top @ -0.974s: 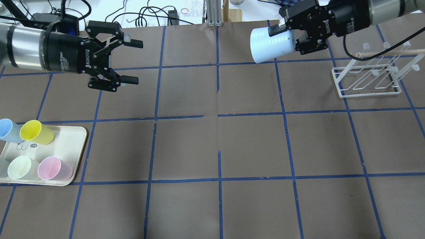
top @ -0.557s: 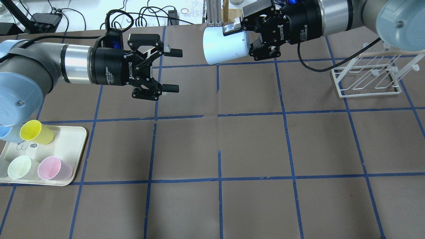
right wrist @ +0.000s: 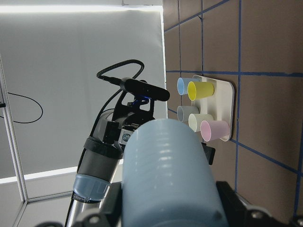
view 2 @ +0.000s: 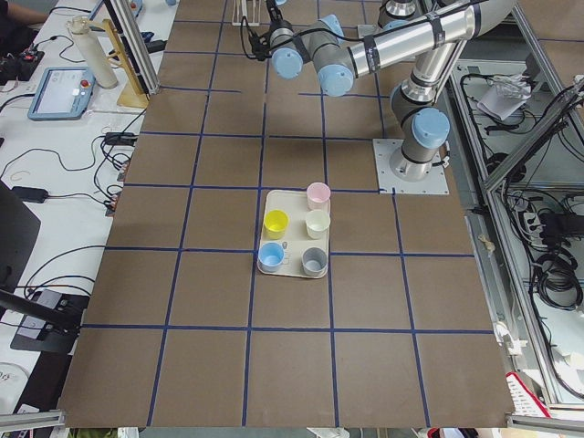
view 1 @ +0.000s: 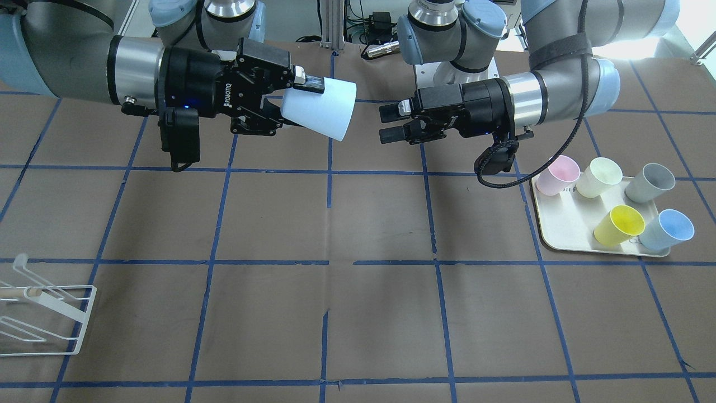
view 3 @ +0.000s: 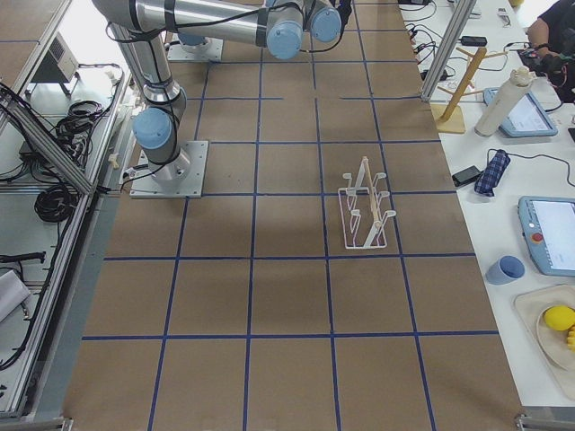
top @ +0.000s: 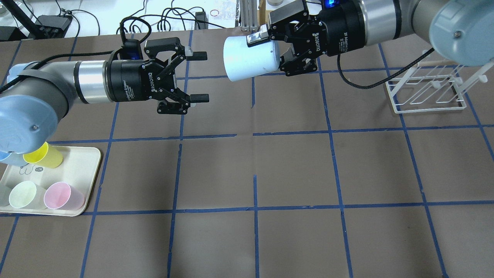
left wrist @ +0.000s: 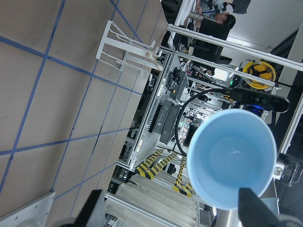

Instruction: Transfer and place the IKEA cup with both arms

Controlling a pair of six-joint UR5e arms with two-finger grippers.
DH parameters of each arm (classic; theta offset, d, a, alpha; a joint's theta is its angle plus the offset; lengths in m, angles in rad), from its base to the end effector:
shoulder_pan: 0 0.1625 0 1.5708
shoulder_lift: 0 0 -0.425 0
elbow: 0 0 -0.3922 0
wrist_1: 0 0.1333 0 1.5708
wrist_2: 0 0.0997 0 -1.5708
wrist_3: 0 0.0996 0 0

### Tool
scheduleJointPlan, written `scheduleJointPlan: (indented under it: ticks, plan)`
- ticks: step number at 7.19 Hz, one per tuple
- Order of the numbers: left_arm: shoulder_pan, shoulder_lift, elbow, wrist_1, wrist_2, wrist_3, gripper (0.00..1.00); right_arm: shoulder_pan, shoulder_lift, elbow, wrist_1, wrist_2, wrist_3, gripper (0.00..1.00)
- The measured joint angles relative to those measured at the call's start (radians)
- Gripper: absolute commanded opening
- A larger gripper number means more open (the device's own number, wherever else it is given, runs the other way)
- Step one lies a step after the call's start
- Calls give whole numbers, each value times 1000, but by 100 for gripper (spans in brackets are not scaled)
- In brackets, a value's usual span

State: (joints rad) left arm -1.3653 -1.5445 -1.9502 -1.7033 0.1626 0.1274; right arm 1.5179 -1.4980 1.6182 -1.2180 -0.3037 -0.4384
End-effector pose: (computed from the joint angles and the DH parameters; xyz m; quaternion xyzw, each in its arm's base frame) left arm -0.1374 -0.4755 0.3909 0.1844 -0.7332 -0.0766 0.6500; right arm 0.2018 -0.5068 0.4674 -0.0139 0.7956 0.0432 0.6042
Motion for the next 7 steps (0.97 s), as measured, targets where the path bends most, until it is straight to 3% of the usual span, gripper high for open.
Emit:
scheduleJointPlan:
  ticks: [7]
  plan:
    - [-28, 26, -81, 61, -106, 22, 99, 45, -1, 2, -18, 10, 3, 29]
